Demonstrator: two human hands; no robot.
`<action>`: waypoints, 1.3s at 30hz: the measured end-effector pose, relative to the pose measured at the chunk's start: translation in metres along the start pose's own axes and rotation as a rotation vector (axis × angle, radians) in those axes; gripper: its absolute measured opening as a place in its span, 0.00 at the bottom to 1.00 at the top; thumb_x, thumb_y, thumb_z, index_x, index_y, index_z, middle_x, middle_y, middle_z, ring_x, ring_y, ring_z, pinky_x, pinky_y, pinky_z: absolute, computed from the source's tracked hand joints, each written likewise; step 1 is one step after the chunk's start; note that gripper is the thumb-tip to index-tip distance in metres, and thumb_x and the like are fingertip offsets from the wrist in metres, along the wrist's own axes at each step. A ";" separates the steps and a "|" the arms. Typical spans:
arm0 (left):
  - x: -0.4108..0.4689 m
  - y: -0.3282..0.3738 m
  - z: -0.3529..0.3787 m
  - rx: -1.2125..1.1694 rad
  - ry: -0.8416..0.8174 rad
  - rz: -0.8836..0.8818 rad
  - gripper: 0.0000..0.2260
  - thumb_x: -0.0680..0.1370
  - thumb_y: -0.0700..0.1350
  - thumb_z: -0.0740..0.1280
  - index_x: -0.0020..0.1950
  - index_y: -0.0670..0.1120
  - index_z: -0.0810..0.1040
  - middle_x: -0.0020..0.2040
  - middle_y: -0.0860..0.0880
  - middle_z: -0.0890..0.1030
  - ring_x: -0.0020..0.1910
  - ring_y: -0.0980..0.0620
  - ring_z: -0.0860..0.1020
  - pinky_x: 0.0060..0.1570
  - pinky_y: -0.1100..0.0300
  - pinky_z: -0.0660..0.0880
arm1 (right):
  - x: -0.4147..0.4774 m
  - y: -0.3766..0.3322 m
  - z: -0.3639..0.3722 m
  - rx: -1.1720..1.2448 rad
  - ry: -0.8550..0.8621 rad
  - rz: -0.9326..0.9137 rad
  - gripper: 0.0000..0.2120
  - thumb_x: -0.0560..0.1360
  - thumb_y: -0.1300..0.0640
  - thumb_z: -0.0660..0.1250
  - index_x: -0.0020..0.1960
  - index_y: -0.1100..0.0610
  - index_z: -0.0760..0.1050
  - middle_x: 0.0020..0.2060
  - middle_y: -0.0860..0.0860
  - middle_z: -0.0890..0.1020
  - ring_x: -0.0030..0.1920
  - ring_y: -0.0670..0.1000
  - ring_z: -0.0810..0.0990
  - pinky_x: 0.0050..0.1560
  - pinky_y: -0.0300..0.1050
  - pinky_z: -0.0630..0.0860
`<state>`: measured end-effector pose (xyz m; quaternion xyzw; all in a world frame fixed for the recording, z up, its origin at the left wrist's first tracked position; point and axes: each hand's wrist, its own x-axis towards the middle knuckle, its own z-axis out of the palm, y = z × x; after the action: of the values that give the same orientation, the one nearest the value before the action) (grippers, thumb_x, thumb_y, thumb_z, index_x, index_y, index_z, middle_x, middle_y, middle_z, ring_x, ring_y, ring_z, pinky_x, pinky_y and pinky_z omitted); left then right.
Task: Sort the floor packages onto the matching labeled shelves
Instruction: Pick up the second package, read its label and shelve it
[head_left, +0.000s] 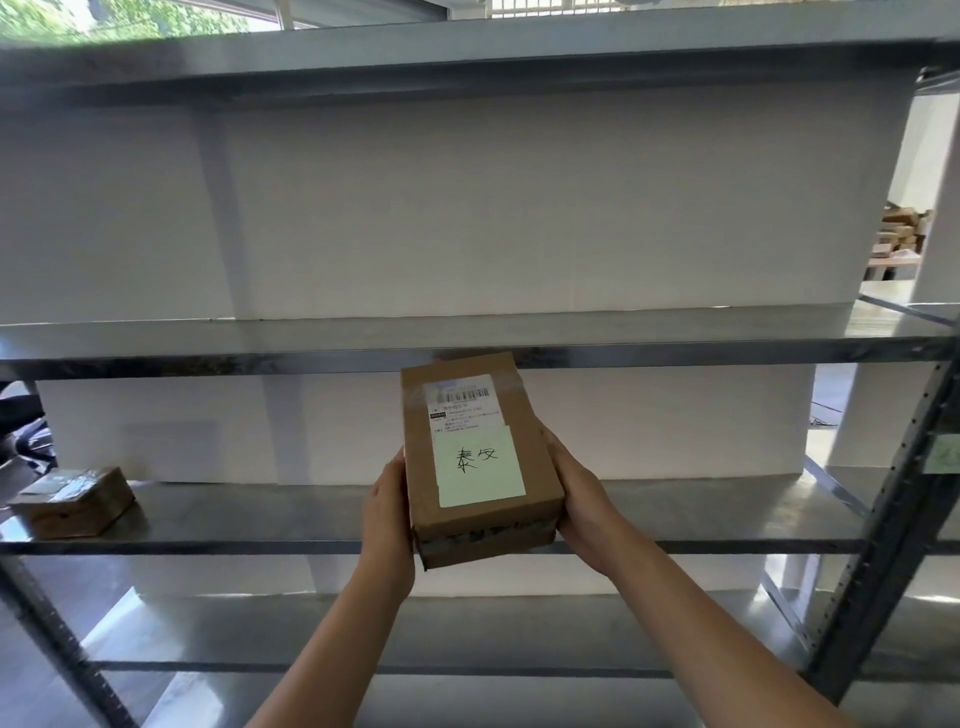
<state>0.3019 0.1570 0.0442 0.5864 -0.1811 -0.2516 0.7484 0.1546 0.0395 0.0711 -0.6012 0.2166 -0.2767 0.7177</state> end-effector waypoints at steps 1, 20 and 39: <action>-0.004 0.002 0.005 -0.012 0.004 -0.029 0.14 0.85 0.49 0.55 0.52 0.47 0.80 0.44 0.46 0.85 0.44 0.49 0.83 0.46 0.53 0.78 | -0.001 0.001 -0.001 0.009 -0.017 0.002 0.15 0.84 0.45 0.52 0.60 0.38 0.77 0.51 0.41 0.87 0.52 0.43 0.85 0.54 0.43 0.78; -0.054 0.001 -0.002 0.045 0.321 0.097 0.15 0.85 0.50 0.57 0.49 0.46 0.80 0.34 0.54 0.86 0.34 0.58 0.85 0.29 0.67 0.78 | 0.017 0.017 0.008 0.101 -0.283 0.081 0.20 0.83 0.43 0.52 0.69 0.46 0.74 0.54 0.48 0.86 0.53 0.49 0.86 0.48 0.44 0.80; -0.086 0.036 -0.156 -0.005 0.744 0.153 0.14 0.85 0.45 0.58 0.55 0.40 0.80 0.35 0.51 0.85 0.32 0.56 0.83 0.29 0.66 0.77 | 0.029 0.053 0.183 0.053 -0.627 0.095 0.16 0.85 0.47 0.52 0.64 0.45 0.76 0.54 0.48 0.87 0.54 0.49 0.86 0.48 0.42 0.80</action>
<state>0.3268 0.3374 0.0430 0.6205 0.0605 0.0348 0.7811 0.3010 0.1627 0.0534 -0.6277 0.0053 -0.0497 0.7768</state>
